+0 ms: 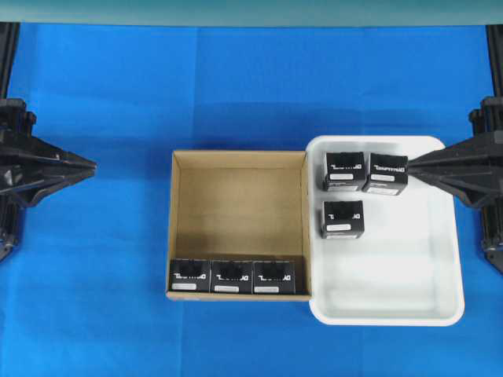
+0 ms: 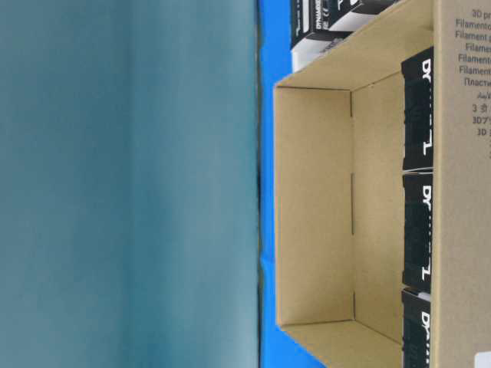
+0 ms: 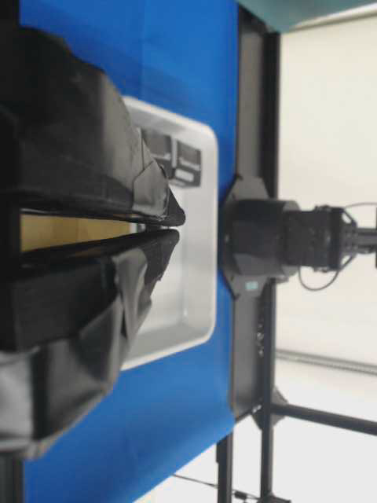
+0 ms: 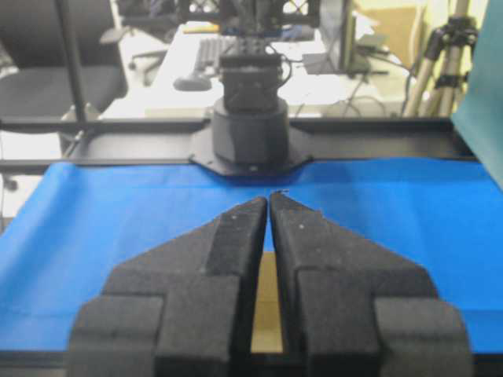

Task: Pick the box from inside the cardboard box.
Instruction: 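Swing the right arm from the tray over the cardboard box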

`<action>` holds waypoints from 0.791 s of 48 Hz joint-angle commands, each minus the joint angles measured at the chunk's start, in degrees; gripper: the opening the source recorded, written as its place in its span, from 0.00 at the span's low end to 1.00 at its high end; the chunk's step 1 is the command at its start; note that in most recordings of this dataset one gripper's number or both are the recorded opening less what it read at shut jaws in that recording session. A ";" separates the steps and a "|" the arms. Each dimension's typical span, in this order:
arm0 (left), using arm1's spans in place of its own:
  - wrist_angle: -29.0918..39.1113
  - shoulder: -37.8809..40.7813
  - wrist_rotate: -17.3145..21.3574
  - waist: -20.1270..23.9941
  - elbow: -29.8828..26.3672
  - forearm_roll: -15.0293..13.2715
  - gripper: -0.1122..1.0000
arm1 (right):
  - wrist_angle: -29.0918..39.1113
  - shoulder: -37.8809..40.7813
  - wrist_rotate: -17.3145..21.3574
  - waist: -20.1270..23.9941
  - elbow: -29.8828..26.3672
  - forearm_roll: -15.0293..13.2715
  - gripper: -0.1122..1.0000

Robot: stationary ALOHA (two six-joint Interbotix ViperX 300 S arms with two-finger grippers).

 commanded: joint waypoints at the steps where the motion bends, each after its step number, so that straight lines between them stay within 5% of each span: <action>1: 0.88 0.53 -0.70 0.09 -1.85 0.70 0.23 | 0.00 0.97 0.62 -0.70 -0.26 0.79 0.23; 6: 3.43 0.70 -0.70 0.09 -3.16 0.70 0.12 | 3.34 1.85 1.67 -0.97 -1.85 4.66 0.16; 11: 5.80 0.62 -0.62 -0.18 -4.39 0.70 0.04 | 7.91 2.64 2.46 -1.05 -4.31 5.36 0.09; 29: 11.69 0.62 -0.70 -0.44 -6.24 0.70 0.03 | 33.66 13.36 10.81 -0.79 -21.09 5.45 0.08; 38: 15.56 0.44 -0.79 -0.53 -6.94 0.70 0.04 | 46.14 22.15 11.51 -0.18 -30.59 5.45 0.08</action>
